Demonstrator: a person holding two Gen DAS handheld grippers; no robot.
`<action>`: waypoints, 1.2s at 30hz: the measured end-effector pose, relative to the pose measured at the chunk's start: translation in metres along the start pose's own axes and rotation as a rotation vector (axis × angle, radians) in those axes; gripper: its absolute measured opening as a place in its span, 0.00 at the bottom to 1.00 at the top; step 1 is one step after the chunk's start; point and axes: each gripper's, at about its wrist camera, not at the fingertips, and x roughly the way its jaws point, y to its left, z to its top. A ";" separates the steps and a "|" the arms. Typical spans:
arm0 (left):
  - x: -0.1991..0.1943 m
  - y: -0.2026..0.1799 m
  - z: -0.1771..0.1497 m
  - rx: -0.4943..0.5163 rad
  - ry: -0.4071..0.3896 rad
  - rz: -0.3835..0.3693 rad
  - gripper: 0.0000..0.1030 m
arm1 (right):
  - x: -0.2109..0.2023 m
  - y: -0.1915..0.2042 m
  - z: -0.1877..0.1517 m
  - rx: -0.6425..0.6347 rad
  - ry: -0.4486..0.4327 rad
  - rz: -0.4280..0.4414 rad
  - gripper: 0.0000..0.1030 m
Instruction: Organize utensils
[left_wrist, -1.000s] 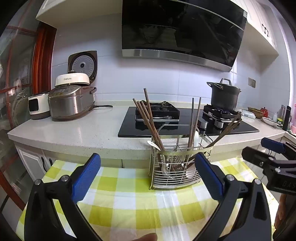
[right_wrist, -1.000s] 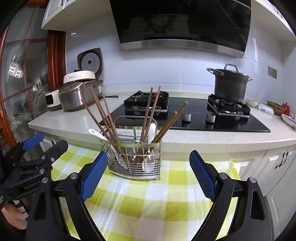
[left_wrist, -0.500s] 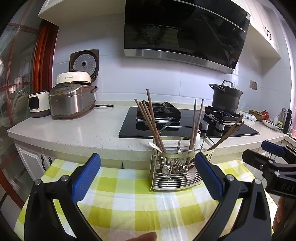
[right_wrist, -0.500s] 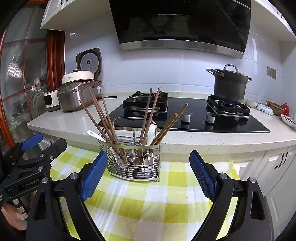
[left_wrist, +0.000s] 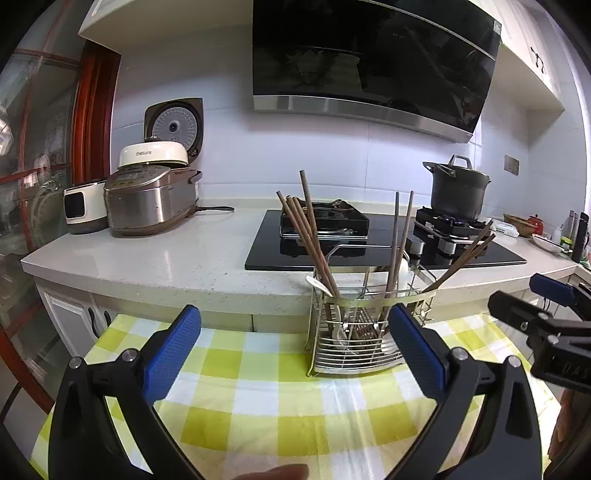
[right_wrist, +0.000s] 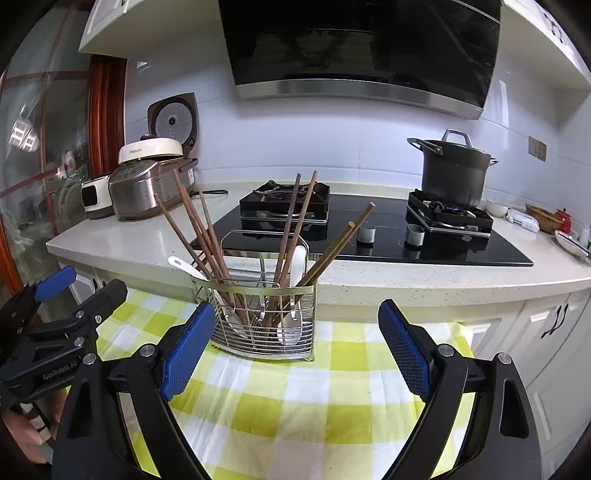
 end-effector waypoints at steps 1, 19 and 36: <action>0.000 0.000 -0.001 0.001 0.002 0.003 0.96 | 0.000 0.000 0.000 0.005 -0.004 -0.016 0.82; 0.001 0.006 -0.004 -0.003 0.013 0.014 0.96 | 0.003 0.010 -0.003 -0.013 -0.010 -0.058 0.82; 0.004 0.005 -0.005 -0.009 0.018 -0.002 0.96 | -0.001 0.010 -0.002 -0.014 -0.023 -0.049 0.82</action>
